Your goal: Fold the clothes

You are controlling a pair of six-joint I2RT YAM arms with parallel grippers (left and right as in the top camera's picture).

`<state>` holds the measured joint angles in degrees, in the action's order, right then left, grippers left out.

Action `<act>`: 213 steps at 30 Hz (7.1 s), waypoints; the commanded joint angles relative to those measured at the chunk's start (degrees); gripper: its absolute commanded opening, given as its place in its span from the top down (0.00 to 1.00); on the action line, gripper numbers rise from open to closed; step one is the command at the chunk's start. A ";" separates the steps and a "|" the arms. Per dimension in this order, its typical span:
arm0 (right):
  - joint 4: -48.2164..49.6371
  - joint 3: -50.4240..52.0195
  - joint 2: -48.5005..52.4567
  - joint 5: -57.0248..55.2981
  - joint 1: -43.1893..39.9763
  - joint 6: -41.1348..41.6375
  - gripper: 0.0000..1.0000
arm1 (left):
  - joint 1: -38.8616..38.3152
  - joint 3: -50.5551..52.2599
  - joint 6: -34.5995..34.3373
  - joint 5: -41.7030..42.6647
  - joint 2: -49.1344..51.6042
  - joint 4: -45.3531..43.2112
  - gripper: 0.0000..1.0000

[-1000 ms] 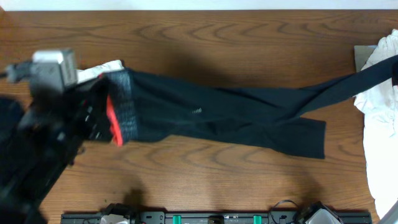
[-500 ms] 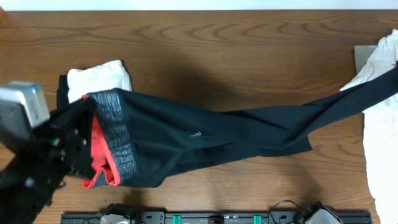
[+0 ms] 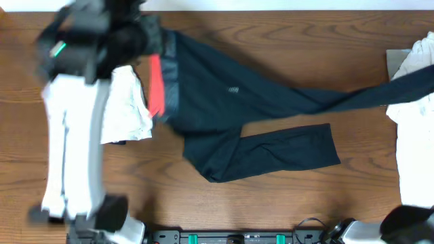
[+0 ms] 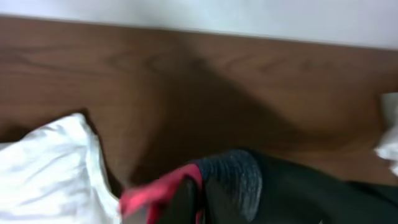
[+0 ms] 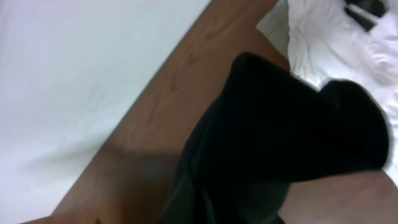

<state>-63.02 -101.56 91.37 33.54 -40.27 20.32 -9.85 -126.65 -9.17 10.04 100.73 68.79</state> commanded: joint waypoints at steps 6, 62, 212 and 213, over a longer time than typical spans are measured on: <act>3.63 -0.42 13.84 5.88 4.68 -5.38 0.63 | 2.93 -0.07 1.09 -1.73 12.50 -0.66 0.54; -8.15 -0.39 14.82 -1.22 11.32 -12.68 0.59 | -2.51 6.71 19.34 2.99 28.41 -20.96 0.94; -3.43 23.69 6.71 -17.16 3.43 -10.80 0.99 | 7.21 9.09 5.18 -16.35 3.41 22.16 0.94; -3.52 23.69 6.71 -17.11 3.41 -10.80 0.99 | 7.15 9.09 5.20 -15.67 2.56 22.47 0.94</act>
<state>-66.39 -77.52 98.08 17.58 -36.14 10.24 -2.72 -116.53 -2.42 -5.91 107.26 90.32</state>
